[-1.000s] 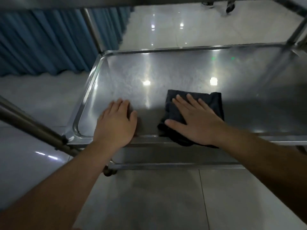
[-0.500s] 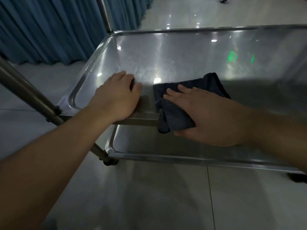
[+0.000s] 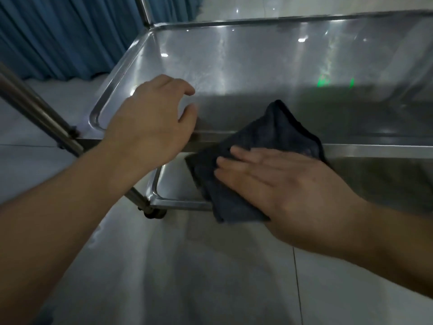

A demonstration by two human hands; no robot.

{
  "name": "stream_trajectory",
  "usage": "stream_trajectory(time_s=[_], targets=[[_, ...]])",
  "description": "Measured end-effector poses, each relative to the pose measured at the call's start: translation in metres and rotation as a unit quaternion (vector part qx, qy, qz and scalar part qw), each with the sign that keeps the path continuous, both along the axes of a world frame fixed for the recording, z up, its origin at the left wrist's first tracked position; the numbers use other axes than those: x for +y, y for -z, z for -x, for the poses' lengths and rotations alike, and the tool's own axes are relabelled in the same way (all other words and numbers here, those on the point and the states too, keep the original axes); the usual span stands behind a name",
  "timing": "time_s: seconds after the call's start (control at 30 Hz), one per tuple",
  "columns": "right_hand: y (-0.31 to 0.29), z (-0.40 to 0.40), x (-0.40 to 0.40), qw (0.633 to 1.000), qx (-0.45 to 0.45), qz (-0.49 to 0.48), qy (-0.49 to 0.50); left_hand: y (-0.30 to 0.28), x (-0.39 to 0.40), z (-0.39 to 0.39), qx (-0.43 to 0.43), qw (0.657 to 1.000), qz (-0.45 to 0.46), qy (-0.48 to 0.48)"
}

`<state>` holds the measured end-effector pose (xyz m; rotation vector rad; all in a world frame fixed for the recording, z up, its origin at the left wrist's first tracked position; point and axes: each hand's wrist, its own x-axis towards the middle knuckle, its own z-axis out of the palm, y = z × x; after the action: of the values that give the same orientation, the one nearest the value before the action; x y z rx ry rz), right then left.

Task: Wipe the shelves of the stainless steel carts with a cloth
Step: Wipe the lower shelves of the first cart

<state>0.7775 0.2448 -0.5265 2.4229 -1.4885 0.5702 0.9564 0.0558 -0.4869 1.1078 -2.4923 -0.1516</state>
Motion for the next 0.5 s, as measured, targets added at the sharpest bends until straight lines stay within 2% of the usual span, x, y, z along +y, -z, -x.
stream_trajectory(time_s=[0.07,0.13,0.23,0.3,0.4,0.5], targets=[[0.017,-0.007,0.008,0.999,-0.001,-0.019,-0.031,0.002,0.017,-0.011,0.021,0.999,0.031,0.036],[0.037,-0.012,0.009,0.994,-0.015,-0.108,-0.019,0.007,0.034,-0.023,0.038,0.993,0.075,0.082],[0.065,-0.011,-0.006,0.949,-0.04,-0.306,0.055,0.023,0.053,-0.038,0.062,0.982,0.09,0.156],[0.084,-0.004,-0.022,0.917,-0.075,-0.379,0.094,0.043,0.058,-0.046,0.044,0.978,0.071,0.19],[0.103,0.006,-0.048,0.887,-0.152,-0.41,0.147,0.082,0.053,-0.066,-0.028,0.987,-0.007,0.159],[0.115,0.011,-0.074,0.878,-0.244,-0.371,0.181,0.118,0.041,-0.087,-0.08,0.988,-0.105,0.083]])
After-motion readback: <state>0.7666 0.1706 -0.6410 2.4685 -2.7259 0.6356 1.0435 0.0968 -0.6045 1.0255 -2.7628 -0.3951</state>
